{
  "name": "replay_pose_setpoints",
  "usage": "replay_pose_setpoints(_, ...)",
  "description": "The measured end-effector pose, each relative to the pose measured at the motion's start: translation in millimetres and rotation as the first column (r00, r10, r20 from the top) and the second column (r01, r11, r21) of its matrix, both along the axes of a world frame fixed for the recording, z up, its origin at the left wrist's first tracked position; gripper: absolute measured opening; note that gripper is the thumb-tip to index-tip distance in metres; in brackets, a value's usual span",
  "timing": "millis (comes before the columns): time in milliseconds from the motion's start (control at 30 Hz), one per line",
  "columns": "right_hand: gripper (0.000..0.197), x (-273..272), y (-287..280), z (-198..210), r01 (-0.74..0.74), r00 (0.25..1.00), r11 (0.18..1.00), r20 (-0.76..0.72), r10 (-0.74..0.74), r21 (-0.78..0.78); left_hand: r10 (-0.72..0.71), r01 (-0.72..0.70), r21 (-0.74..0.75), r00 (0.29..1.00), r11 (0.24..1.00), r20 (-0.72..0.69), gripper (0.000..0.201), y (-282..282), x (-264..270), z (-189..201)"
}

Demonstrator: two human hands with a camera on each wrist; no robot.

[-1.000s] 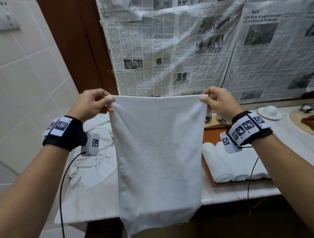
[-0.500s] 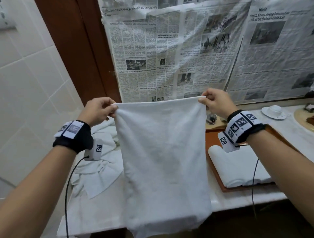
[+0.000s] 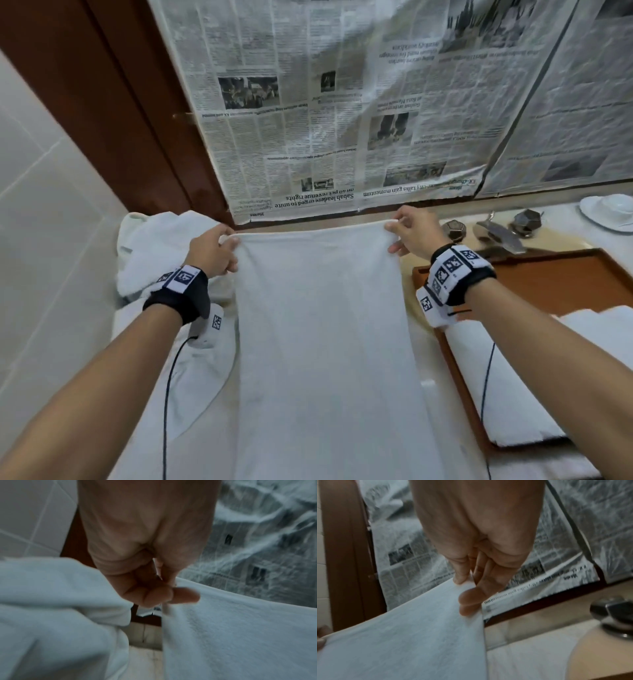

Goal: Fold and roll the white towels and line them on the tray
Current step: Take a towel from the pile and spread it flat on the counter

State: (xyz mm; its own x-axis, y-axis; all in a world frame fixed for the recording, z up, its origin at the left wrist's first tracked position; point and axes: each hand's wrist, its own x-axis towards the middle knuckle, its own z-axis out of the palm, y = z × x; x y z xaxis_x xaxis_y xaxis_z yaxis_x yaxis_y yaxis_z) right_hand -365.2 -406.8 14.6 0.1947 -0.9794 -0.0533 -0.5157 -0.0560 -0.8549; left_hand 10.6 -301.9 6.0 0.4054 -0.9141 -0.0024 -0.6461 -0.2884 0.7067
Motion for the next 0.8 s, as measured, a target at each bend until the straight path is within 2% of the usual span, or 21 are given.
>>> replay_pose_setpoints(100,0.013,11.5,-38.1,-40.5,0.046,0.999,0.993,0.015,-0.048,0.106,0.092,-0.083,0.064,0.982,0.994,-0.162,0.008,-37.5,1.2,-37.7)
replay_pose_setpoints(167,0.011,16.1,-53.4,-69.3,0.075,0.997,0.985,-0.009,-0.074,0.153,0.121,-0.097,0.130,0.974,0.987,-0.193,0.007,-53.2,0.3,-65.2)
replay_pose_setpoints(300,0.010,30.4,-84.5,-117.1,0.098,0.992,0.979,-0.095,-0.082,0.178,0.205,-0.173,0.217,0.970,0.961,-0.133,0.015,-79.7,4.7,-118.9)
replay_pose_setpoints(433,0.007,48.3,-105.2,-138.6,0.131,0.986,0.982,-0.118,-0.116,0.134,0.226,-0.224,0.286,0.974,0.932,0.026,0.014,-101.4,14.2,-142.0)
replay_pose_setpoints(467,0.013,50.8,-105.3,-141.2,0.122,0.983,0.986,-0.148,-0.104,0.116,0.207,-0.219,0.294,0.976,0.930,0.070,0.015,-103.0,13.6,-142.8)
replay_pose_setpoints(500,0.025,53.7,-100.4,-142.9,0.094,0.979,0.991,-0.189,-0.075,0.093,0.183,-0.210,0.275,0.976,0.938,0.119,0.019,-100.9,11.8,-144.2)
replay_pose_setpoints(567,0.048,61.3,-69.9,-144.8,-0.013,0.971,1.000,-0.237,0.014,0.007,0.131,-0.163,0.155,0.972,0.975,0.197,0.044,-83.8,1.8,-149.0)
replay_pose_setpoints(633,0.059,71.0,-20.4,-153.5,-0.157,0.960,0.985,-0.243,0.135,-0.072,0.005,-0.003,-0.006,0.966,1.000,0.260,0.059,-50.7,-19.8,-158.6)
replay_pose_setpoints(700,0.066,82.6,26.9,-172.3,-0.349,0.875,0.936,-0.375,0.307,-0.048,-0.171,0.163,0.055,0.942,0.985,0.287,0.066,-16.3,-52.9,-169.8)
replay_pose_setpoints(733,0.066,89.5,42.9,-180.6,-0.434,0.796,0.901,-0.475,0.375,-0.018,-0.253,0.216,0.157,0.927,0.964,0.278,0.070,-6.5,-70.7,-173.3)
replay_pose_setpoints(800,0.066,103.8,58.0,-193.5,-0.531,0.665,0.847,-0.619,0.418,0.001,-0.350,0.242,0.359,0.895,0.901,0.276,0.073,3.8,-97.8,-179.7)
